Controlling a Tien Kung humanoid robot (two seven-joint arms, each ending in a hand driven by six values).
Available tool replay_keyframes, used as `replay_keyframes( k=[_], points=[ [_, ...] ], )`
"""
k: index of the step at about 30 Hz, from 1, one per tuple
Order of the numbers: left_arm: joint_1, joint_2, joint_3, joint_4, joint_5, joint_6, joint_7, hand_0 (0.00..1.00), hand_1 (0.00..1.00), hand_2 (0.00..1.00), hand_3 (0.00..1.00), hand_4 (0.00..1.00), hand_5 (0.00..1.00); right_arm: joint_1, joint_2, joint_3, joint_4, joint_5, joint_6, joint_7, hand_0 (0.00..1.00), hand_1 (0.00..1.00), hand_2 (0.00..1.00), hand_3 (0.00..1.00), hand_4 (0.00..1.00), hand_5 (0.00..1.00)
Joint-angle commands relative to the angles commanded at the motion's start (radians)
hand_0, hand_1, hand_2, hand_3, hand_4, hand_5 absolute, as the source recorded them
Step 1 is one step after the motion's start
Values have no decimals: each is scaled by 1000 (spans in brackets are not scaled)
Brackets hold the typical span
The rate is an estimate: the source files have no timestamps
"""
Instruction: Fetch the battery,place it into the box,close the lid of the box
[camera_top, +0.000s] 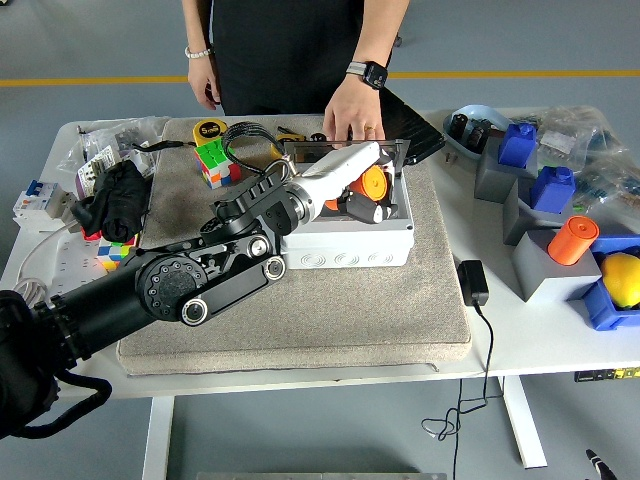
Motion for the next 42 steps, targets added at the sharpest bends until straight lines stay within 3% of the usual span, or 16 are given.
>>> replay_keyframes(
  k=[4,5,10,11,16,17,22,23,28,29,34,35,40,42],
  points=[
    [-20,0,22,46,-16,-6,5,216,171,145,209,83,2,0,-1,-10,0,4,1,-1,726,665,653,599,998,613],
    [-22,0,25,53,-19,-6,6,235,276,193,224,258,2,1,-1,-11,0,4,1,-1,725,665,653,599,998,613],
    [-27,0,43,83,-40,0,-2,235,276,193,224,258,2,0,-3,-15,0,6,1,-2,725,665,653,599,998,613],
    [-28,0,45,86,-41,1,-3,271,338,269,271,587,2,0,-4,-16,0,7,0,-3,726,665,653,599,998,613],
    [-28,0,47,93,-54,6,-14,271,338,269,271,587,2,1,-5,-13,2,0,-2,-1,726,665,653,599,998,613],
    [-27,0,47,94,-56,8,-19,324,461,423,447,753,2,1,-5,-12,2,-1,-3,-1,726,665,653,599,998,613],
    [-25,0,48,98,-64,4,-23,324,461,423,447,753,2,0,-4,-8,4,-6,-5,0,726,665,653,599,998,613],
    [-24,0,49,99,-67,3,-24,440,531,501,561,764,2,0,-3,-9,4,-6,-5,0,726,665,653,599,998,614],
    [-20,0,52,98,-71,-1,-31,440,531,501,561,764,2,-3,-2,-4,3,-6,-3,0,726,665,653,599,998,614],
    [-20,0,51,96,-70,-3,-32,492,654,576,622,998,25,-4,-2,-4,2,-6,-2,-1,726,665,653,599,998,614],
    [-14,0,29,77,-61,-11,-48,492,654,576,622,998,25,-5,-2,2,3,-8,-3,0,726,665,653,599,998,614],
    [-13,0,27,75,-61,-11,-49,524,684,648,706,998,366,-5,-2,2,2,-9,-3,0,726,665,653,599,998,614],
    [9,0,-34,19,-62,-20,-59,524,684,648,706,998,366,-7,1,14,3,-14,-5,3,726,665,653,599,998,614],
    [25,0,-70,-20,-75,-21,-68,475,650,614,688,998,415,-8,3,16,3,-15,-5,4,726,665,653,599,998,614]
  ],
)
